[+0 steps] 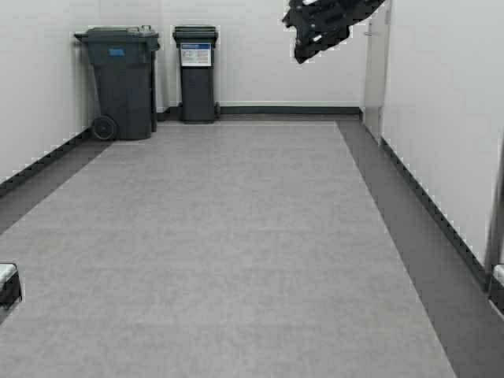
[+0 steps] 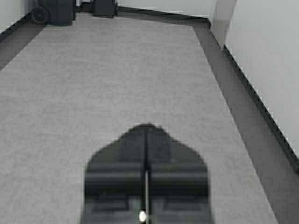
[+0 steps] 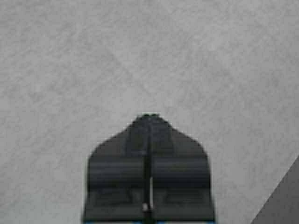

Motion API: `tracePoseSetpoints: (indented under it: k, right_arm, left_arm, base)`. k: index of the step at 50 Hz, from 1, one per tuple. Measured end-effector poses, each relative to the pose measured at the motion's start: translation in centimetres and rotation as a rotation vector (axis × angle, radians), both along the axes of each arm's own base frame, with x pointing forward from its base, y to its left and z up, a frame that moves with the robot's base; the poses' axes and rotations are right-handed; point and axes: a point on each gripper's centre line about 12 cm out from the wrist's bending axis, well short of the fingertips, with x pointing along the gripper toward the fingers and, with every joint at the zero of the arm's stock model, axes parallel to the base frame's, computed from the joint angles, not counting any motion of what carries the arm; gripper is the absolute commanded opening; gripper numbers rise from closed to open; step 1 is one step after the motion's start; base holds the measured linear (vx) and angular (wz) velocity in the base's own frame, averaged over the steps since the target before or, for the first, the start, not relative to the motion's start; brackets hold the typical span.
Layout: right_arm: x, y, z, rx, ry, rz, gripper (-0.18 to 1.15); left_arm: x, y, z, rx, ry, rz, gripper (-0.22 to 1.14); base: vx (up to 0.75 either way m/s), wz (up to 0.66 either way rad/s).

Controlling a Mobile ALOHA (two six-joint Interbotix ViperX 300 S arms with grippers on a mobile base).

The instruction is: Navigate to elevator, push the call button, then enter the elevator

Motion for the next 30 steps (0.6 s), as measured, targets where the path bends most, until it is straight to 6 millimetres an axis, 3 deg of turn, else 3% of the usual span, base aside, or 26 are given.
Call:
tracePoseSetpoints:
  k: [30]
  right_arm:
    - [-0.15, -0.07, -0.36, 0.004, 0.012, -0.005, 0.06]
  left_arm:
    - [0.58, -0.06, -0.73, 0.025, 0.039, -0.003, 0.02]
  base:
    - [0.52, 0.01]
